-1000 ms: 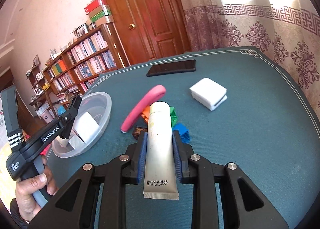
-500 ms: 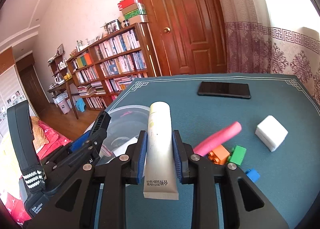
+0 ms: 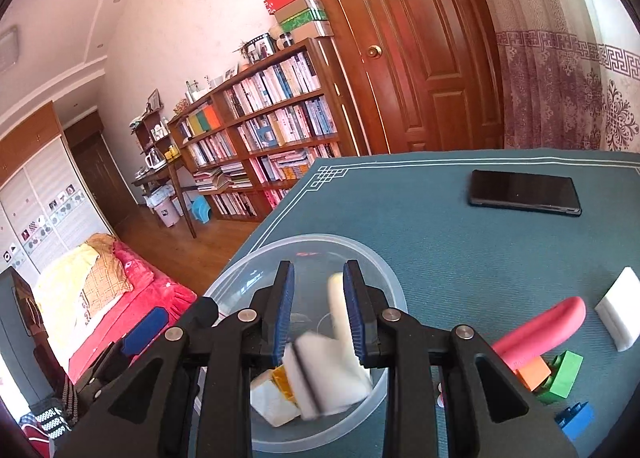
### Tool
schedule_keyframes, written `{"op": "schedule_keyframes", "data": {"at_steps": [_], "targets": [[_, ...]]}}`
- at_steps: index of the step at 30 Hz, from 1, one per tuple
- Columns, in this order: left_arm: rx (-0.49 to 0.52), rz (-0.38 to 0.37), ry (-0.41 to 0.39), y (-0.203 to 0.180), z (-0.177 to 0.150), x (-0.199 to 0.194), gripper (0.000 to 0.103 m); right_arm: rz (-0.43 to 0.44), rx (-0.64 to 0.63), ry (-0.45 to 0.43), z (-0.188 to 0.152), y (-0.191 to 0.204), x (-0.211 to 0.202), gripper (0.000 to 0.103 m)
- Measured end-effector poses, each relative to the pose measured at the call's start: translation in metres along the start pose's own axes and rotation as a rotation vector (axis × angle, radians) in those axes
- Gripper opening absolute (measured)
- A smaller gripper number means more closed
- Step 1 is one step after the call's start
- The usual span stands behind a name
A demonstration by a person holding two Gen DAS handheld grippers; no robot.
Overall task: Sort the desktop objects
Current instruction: 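Carry the comb and cream tube into the clear bowl and open both tools, then move the right tool to the blue brick while the left tool leaves the bowl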
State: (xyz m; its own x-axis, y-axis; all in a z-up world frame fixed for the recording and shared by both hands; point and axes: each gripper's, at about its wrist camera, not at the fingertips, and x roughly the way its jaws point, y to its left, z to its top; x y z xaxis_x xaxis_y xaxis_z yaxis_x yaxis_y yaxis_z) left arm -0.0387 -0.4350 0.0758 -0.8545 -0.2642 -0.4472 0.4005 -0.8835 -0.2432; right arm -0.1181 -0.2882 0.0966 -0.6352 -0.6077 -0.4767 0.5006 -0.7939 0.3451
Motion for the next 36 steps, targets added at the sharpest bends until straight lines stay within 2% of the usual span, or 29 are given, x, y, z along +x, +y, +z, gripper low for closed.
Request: {"op": "schedule_keyframes", "data": {"at_steps": [7,15,21,25,28,36], "targets": [[-0.002,0.019,0.008,0.002,-0.002,0.004,0.081,-0.02,0.093,0.031,-0.008,-0.027,0.0,0.029],[0.021,0.001,0.014,-0.005,-0.003,0.003,0.081,-0.131,0.069,-0.047,-0.008,-0.038,-0.033,0.029],[0.046,-0.031,0.021,-0.014,-0.005,0.002,0.081,-0.194,0.099,-0.065,-0.009,-0.056,-0.054,0.029],[0.062,-0.051,0.025,-0.02,-0.008,0.0,0.081,-0.239,0.132,-0.058,-0.018,-0.075,-0.068,0.029],[0.08,-0.064,0.025,-0.027,-0.01,-0.001,0.081,-0.27,0.162,-0.047,-0.028,-0.092,-0.079,0.036],[0.134,-0.092,0.04,-0.043,-0.018,0.0,0.081,-0.309,0.212,-0.009,-0.052,-0.119,-0.097,0.037]]}}
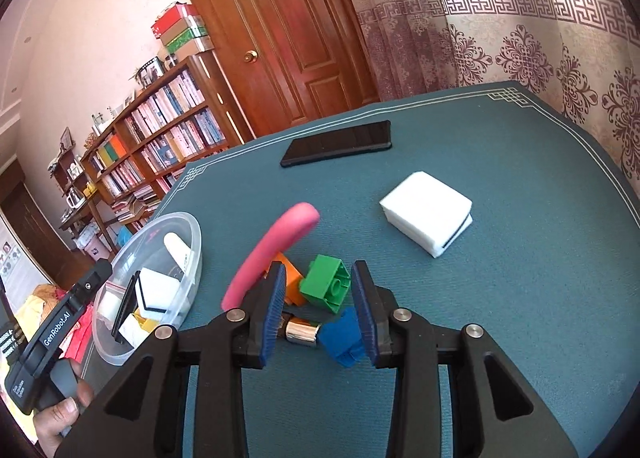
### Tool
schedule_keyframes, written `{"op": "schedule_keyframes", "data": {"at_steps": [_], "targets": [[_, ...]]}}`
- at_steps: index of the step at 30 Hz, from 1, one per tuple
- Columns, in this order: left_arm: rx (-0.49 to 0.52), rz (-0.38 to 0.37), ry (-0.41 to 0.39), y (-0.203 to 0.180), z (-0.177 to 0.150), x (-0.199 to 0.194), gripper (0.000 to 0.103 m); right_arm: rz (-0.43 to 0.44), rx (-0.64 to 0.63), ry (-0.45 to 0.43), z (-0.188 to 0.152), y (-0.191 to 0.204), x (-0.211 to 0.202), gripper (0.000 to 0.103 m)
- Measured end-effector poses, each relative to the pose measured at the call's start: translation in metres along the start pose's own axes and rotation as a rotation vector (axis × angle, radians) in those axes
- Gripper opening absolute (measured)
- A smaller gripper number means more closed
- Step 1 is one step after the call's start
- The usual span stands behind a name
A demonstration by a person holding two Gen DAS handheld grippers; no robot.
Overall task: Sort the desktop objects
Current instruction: 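Move the right tool to the blue brick while the left tool leaves the bowl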
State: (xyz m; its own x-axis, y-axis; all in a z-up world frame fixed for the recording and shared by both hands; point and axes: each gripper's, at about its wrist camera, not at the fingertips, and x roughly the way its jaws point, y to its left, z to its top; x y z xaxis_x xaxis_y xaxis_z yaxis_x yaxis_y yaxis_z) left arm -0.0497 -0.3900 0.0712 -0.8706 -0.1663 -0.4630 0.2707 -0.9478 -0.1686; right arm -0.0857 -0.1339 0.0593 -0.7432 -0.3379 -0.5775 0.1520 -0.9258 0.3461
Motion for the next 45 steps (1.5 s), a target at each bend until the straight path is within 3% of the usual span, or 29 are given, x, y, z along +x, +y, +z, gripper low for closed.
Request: {"op": "schedule_keyframes", "data": {"at_steps": [13,18,30,35,38,45], "targets": [[0.004,-0.024,0.022,-0.007,-0.005,0.005,0.082,-0.003,-0.015,0.04,-0.016,-0.005,0.004,0.037],[-0.011,-0.021,0.03,-0.004,-0.006,0.008,0.082,-0.065,-0.052,0.039,-0.021,-0.007,0.006,0.051],[0.008,-0.016,0.056,-0.01,-0.014,0.017,0.081,-0.005,-0.029,0.087,-0.023,-0.013,0.013,0.051],[0.009,-0.014,0.048,-0.011,-0.013,0.015,0.081,-0.026,-0.042,0.105,-0.027,-0.012,0.018,0.051],[0.016,-0.019,0.044,-0.013,-0.012,0.014,0.081,-0.023,-0.03,0.111,-0.028,-0.015,0.02,0.044],[0.042,-0.049,0.028,-0.027,-0.005,0.005,0.081,-0.055,-0.008,0.069,-0.022,-0.021,0.008,0.043]]}}
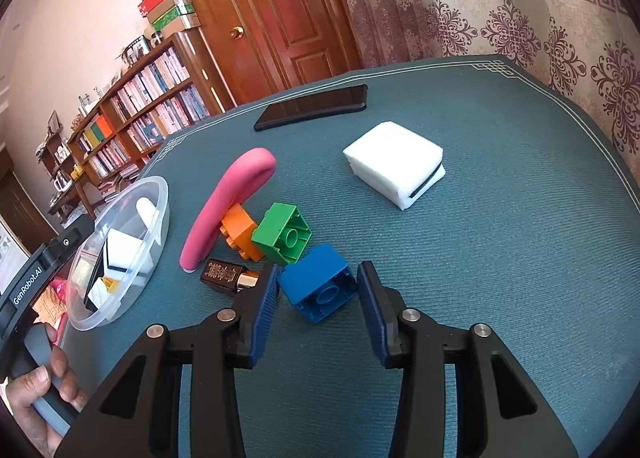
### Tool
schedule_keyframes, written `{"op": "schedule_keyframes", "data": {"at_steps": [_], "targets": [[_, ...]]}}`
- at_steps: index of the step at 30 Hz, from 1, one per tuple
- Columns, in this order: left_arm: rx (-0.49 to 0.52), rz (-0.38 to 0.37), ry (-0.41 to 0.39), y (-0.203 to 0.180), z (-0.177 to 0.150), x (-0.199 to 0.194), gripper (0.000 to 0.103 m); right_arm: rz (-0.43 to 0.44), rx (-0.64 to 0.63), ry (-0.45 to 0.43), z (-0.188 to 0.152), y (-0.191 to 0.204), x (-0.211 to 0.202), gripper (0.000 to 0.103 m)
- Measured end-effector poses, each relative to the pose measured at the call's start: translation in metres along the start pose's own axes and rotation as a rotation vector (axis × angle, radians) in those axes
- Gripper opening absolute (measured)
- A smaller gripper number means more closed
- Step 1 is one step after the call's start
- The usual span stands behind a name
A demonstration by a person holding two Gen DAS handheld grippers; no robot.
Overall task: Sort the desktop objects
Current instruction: 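Move the right tool to the blue brick while the left tool leaves the bowl, then grasp the pink foam tube with the left tool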
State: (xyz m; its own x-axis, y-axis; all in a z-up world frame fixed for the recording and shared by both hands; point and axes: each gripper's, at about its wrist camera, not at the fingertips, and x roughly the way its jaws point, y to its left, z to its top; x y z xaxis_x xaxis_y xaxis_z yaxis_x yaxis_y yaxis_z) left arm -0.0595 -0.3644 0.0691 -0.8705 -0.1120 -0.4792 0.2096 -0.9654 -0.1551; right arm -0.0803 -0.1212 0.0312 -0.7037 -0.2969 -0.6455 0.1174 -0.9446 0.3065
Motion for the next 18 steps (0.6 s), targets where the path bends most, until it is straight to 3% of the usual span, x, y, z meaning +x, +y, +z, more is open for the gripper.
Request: {"op": "schedule_keyframes", "data": {"at_steps": [12,18], "targets": [[0.235,-0.194,0.094,-0.087,-0.001,0.022,0.082,-0.06,0.113,-0.052,0.007,-0.035,-0.016,0.044],[0.286,-0.265,0.151,-0.112,0.004,0.047,0.081,-0.057,0.149,-0.049,0.009,-0.045,-0.015,0.044]]}}
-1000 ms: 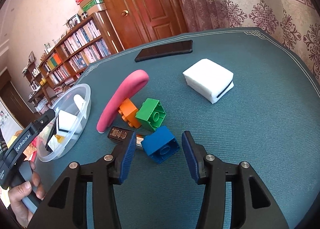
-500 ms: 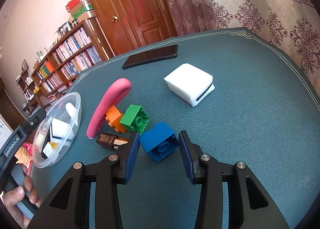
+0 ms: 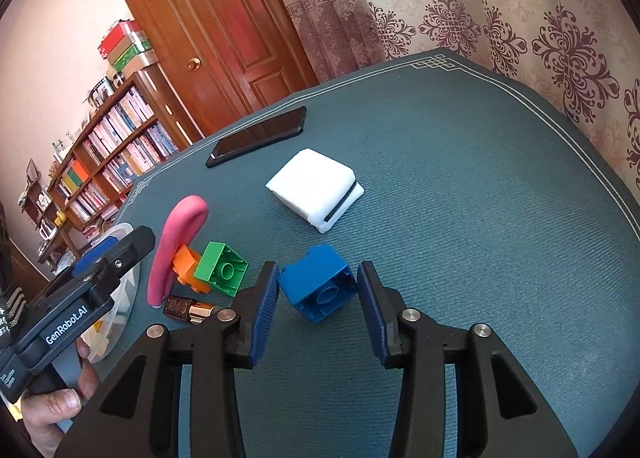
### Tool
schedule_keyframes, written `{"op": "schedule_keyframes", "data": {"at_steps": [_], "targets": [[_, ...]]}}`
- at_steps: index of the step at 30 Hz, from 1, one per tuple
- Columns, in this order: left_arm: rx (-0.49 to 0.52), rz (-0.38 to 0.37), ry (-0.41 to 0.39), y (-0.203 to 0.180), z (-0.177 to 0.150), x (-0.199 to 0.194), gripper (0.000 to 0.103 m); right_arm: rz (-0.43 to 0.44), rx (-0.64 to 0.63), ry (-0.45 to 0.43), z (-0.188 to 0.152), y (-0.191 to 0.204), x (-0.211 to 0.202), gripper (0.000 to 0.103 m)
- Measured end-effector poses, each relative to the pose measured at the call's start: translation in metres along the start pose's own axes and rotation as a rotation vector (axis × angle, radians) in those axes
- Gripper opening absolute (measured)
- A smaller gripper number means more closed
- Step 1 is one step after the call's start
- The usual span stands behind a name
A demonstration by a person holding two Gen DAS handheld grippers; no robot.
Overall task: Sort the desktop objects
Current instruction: 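Grasp the pink foam tube with the left tool, then grasp the blue brick with the right tool while the left tool carries the pink tube to the bowl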
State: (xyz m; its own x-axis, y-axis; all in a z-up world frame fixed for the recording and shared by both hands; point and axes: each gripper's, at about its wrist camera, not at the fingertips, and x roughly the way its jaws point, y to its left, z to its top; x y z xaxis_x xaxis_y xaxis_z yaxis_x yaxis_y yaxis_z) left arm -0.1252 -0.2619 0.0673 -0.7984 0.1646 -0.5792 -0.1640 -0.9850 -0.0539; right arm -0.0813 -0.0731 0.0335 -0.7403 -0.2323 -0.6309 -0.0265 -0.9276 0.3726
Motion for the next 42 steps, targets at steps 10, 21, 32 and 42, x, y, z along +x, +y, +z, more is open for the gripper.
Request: {"op": "schedule_keyframes", "data": {"at_steps": [10,21,32,42], "targets": [[-0.01,-0.041,0.076,0.002,0.002,0.035,0.081,-0.003,0.036,0.014,0.0,-0.007,0.005,0.044],[0.004,-0.038,0.141,-0.002,0.003,0.067,0.044,-0.001,0.038,0.014,-0.001,-0.008,0.006,0.044],[-0.01,-0.01,0.118,0.0,0.003,0.064,0.042,-0.002,0.034,-0.009,-0.001,-0.006,0.001,0.043],[-0.089,0.018,0.001,0.011,0.018,0.025,0.04,0.01,0.027,-0.036,0.0,-0.004,-0.005,0.043]]}}
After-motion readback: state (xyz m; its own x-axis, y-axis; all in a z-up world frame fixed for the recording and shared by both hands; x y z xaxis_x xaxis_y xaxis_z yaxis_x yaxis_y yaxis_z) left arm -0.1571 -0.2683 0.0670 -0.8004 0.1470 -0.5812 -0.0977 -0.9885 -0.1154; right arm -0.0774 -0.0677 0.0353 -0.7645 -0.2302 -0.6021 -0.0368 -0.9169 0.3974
